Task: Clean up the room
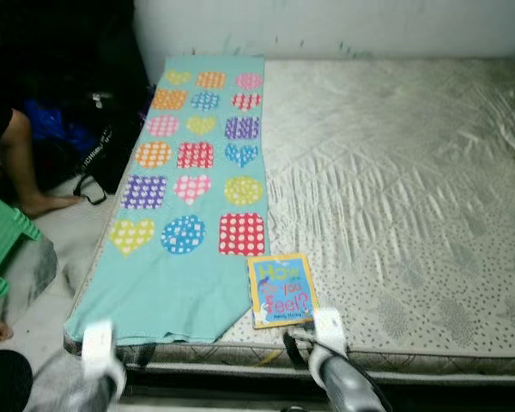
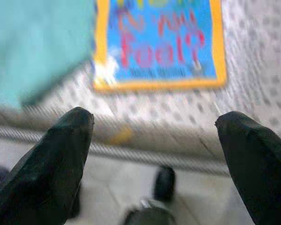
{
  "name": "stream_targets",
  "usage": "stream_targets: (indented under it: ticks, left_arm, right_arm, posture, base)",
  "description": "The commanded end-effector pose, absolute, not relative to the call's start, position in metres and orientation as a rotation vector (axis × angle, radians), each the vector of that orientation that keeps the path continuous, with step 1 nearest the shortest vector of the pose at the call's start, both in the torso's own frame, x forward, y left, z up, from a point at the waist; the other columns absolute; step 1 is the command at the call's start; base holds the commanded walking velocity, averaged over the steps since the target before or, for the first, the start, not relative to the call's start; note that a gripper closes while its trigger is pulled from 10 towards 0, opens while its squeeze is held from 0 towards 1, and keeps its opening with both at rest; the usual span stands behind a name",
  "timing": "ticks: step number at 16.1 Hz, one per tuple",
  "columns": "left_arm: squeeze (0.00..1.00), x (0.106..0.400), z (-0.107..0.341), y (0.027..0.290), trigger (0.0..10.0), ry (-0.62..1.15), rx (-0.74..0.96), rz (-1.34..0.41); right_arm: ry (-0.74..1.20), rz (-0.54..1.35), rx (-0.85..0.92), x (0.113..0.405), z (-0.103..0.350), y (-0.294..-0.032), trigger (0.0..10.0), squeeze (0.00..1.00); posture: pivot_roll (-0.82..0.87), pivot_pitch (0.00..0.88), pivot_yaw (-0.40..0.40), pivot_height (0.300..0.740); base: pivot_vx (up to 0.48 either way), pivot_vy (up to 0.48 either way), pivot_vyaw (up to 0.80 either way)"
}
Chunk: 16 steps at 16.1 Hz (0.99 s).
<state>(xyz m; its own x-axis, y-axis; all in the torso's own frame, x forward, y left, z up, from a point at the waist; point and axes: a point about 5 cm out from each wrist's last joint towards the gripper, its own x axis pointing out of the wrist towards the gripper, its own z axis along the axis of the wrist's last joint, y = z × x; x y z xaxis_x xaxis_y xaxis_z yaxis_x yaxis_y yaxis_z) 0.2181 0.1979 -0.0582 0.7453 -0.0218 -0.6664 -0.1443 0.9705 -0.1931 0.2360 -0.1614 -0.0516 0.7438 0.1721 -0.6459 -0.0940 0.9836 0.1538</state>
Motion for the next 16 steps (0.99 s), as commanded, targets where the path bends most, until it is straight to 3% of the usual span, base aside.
stream_targets:
  ticks: [1, 3, 6, 9, 16]
  left_arm:
    - [0.00, 0.227, -0.054, 0.197, 10.0, 0.723, -0.255, 0.080]
    - [0.00, 0.246, -0.041, 0.193, 10.0, 0.672, -0.269, 0.051]
    - [0.00, 0.259, -0.033, 0.185, 10.0, 0.646, -0.300, 0.043]
    - [0.00, 0.251, -0.040, 0.182, 10.0, 0.672, -0.321, 0.066]
    - [0.00, 0.231, -0.052, 0.171, 10.0, 0.690, -0.381, 0.067]
  right_arm:
    - [0.683, 0.094, 0.173, 0.248, -0.044, -0.158, 10.0, 0.00]
    - [0.633, 0.111, 0.201, 0.258, -0.036, -0.152, 10.0, 0.00]
    - [0.654, 0.090, 0.111, 0.267, -0.031, -0.156, 10.0, 0.00]
    - [0.726, 0.153, -0.012, 0.257, -0.040, -0.151, 10.0, 0.00]
    - [0.761, 0.158, -0.048, 0.236, -0.052, -0.162, 10.0, 0.00]
  posture:
    - [-0.05, 0.000, 0.055, 0.736]
    - [-0.06, 0.000, 0.064, 0.736]
    - [-0.08, 0.000, 0.064, 0.736]
    - [-0.07, 0.029, 0.042, 0.736]
    - [-0.09, 0.193, 0.017, 0.736]
  base:
    - [0.000, 0.000, 0.00]
    - [0.000, 0.000, 0.00]
    - [0.000, 0.000, 0.00]
    - [0.000, 0.000, 0.00]
    - [0.000, 0.000, 0.00]
